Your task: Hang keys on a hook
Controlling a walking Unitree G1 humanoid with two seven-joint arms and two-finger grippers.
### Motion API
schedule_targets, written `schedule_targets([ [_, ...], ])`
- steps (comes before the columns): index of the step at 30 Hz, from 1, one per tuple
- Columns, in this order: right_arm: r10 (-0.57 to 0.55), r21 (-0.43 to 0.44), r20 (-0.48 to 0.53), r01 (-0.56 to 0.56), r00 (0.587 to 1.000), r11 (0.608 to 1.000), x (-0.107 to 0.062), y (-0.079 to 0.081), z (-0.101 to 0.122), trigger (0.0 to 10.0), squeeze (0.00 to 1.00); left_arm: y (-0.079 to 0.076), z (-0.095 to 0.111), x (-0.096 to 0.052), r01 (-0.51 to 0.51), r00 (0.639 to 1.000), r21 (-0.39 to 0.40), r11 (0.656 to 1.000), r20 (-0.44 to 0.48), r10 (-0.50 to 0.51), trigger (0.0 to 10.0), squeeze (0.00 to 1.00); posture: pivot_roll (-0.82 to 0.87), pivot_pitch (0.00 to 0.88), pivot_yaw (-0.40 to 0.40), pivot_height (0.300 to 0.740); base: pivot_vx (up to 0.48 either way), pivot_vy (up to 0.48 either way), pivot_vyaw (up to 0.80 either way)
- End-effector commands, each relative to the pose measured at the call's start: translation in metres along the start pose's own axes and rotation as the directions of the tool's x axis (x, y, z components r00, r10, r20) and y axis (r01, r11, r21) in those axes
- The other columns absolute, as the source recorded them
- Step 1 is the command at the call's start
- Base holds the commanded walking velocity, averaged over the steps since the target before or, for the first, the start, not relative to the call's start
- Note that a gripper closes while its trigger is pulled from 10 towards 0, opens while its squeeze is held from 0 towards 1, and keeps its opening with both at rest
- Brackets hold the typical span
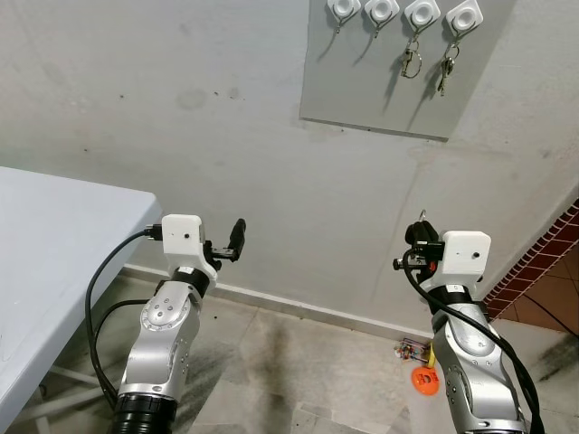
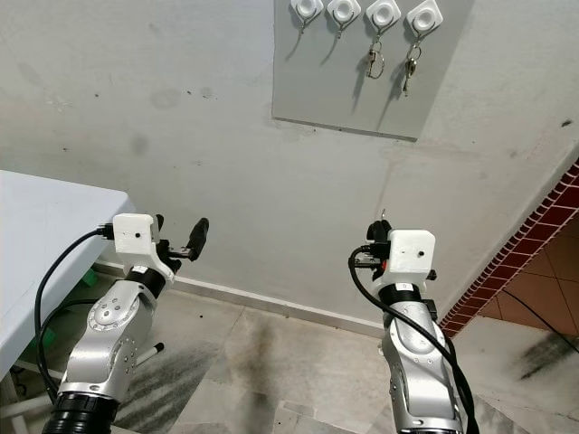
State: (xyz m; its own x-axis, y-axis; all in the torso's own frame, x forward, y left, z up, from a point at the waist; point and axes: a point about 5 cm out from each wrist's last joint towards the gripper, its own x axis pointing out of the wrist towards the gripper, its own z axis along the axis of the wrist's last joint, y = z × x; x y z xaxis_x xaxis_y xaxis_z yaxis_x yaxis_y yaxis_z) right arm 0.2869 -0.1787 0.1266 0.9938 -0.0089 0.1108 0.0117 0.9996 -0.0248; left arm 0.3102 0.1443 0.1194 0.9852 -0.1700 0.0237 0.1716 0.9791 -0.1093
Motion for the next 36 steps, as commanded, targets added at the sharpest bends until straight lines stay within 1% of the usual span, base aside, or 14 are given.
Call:
schedule_targets([
  [1, 0.0, 0.001, 0.021, 0.0, 1.0, 1.0, 0.0011, -0.0005, 0.006, 10.0, 0.0, 0.0025, 0.0048, -0.0005, -0.007, 1.0, 0.008, 1.0, 0.015, 0.007, 10.0, 0.0, 0.01, 0.094, -0.02, 0.74, 0.0, 0.0, 0.0],
  [19, -0.003, 0.003, 0.018, 0.003, 1.0, 1.0, -0.0001, -0.0004, 0.0051, 10.0, 0.0, 0.0023, 0.0054, -0.0011, -0.002, 1.0, 0.014, 1.0, 0.019, 0.002, 10.0, 0.0, 0.0, 0.1, -0.017, 0.74, 0.0, 0.0, 0.0],
  [36, 0.0, 0.005, 0.015, 0.0, 1.0, 1.0, -0.0014, 0.0006, 0.0043, 10.0, 0.0, 0.0015, 0.0059, -0.002, 0.006, 1.0, 0.027, 1.0, 0.022, -0.006, 10.0, 0.0, 0.01, 0.101, -0.015, 0.74, 0.284, 0.0, 0.0],
])
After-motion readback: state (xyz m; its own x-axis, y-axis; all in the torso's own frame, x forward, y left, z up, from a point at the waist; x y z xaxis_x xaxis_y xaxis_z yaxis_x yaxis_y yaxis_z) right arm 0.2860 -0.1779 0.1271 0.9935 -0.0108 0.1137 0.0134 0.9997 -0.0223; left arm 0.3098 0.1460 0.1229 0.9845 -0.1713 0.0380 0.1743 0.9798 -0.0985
